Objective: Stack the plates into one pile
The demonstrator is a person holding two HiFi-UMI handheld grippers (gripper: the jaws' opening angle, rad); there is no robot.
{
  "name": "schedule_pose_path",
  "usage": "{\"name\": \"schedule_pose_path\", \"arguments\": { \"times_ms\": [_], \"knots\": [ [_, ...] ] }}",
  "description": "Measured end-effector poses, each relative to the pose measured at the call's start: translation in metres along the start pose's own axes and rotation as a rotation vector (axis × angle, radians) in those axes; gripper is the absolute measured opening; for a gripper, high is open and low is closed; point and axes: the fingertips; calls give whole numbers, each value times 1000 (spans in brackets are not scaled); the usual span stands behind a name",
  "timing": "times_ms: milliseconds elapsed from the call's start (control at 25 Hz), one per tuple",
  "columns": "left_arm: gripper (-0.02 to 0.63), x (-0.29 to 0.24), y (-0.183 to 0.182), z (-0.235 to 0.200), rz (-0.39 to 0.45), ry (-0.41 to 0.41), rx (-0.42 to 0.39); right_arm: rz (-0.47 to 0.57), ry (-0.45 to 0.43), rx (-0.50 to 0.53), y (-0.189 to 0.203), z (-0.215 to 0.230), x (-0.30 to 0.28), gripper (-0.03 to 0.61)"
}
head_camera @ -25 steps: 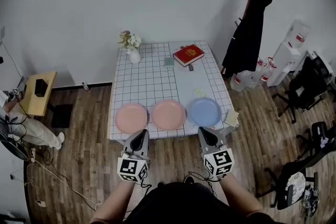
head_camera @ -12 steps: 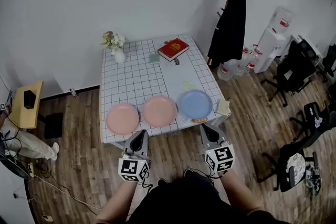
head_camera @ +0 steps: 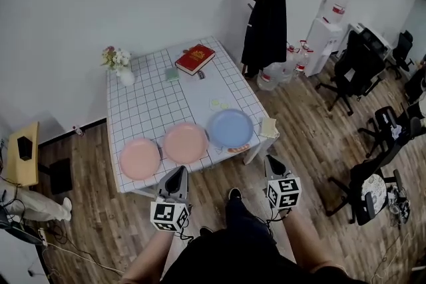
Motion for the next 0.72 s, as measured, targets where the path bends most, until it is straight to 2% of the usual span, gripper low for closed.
{"name": "schedule_pose_path", "arguments": {
  "times_ms": [200,720],
  "knots": [
    [-5,-48,6,6,-20,10,-13,-52,55,-28,26,55,-32,6],
    [-5,-187,44,16,-88,-6,-29,-160,59,-101,67,162,-134,6]
  ]
}}
Point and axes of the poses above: the fingertips, and each gripper's own axes: x backward along the fingers, z to its right, y out of its underside, and after that the axes turned 13 degrees about z, right-handed
